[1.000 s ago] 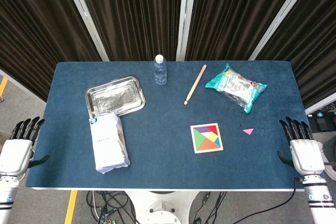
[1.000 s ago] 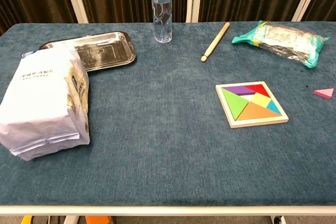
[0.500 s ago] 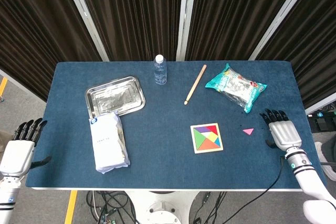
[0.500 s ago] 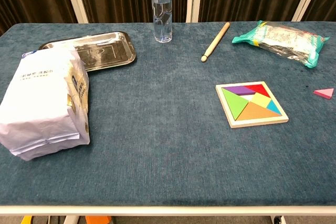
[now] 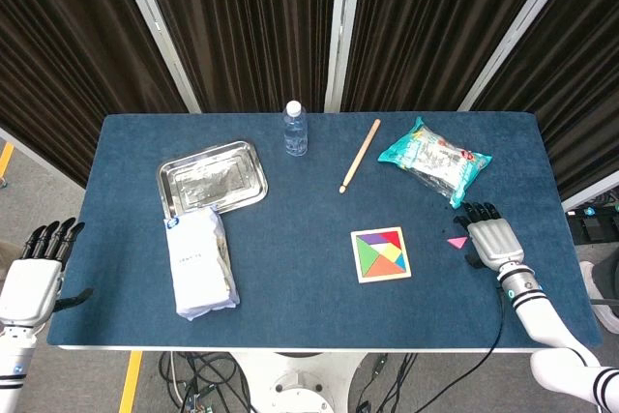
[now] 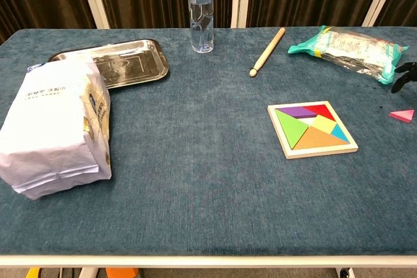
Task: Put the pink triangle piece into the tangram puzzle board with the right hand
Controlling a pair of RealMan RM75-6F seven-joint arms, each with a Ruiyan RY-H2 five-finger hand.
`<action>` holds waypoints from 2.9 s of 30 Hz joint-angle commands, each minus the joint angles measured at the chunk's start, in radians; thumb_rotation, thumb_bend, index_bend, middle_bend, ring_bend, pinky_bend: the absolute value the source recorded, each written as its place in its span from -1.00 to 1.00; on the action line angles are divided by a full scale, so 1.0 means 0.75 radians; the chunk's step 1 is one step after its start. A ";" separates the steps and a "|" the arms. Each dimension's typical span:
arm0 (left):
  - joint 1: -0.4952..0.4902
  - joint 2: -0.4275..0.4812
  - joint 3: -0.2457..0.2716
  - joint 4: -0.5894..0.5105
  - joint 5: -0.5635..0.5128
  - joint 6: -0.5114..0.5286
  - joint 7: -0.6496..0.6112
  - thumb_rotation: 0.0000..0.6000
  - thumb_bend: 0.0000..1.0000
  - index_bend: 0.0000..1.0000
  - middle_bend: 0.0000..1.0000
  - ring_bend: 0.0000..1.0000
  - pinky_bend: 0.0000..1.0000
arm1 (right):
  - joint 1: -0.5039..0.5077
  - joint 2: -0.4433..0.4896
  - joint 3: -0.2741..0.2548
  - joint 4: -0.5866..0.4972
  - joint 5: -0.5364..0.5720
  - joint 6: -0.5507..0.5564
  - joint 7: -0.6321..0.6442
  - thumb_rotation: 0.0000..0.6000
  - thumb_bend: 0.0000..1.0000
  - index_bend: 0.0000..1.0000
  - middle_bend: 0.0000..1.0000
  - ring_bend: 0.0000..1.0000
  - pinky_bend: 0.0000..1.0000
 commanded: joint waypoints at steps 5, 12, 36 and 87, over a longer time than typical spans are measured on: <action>-0.001 -0.007 0.000 0.010 -0.009 -0.007 -0.002 1.00 -1.00 -0.89 -0.96 -1.00 -0.84 | -0.003 -0.039 -0.017 0.049 -0.002 0.020 0.021 1.00 -0.62 -0.39 -1.00 -1.00 -1.00; 0.003 -0.010 0.002 0.009 -0.003 0.002 -0.001 1.00 -1.00 -0.89 -0.96 -1.00 -0.84 | 0.001 -0.068 -0.025 0.086 -0.022 0.040 0.046 1.00 -0.61 -0.33 -1.00 -1.00 -1.00; 0.001 0.003 0.017 0.014 -0.006 -0.025 0.003 1.00 -1.00 -0.89 -0.96 -1.00 -0.84 | 0.028 -0.095 -0.030 0.115 0.006 0.030 0.021 1.00 -0.53 -0.14 -1.00 -1.00 -1.00; 0.000 0.004 0.026 0.016 -0.005 -0.033 -0.004 1.00 -1.00 -0.89 -0.96 -1.00 -0.84 | 0.247 -0.036 0.035 -0.036 -0.079 -0.100 0.080 1.00 -0.46 0.10 -0.99 -1.00 -1.00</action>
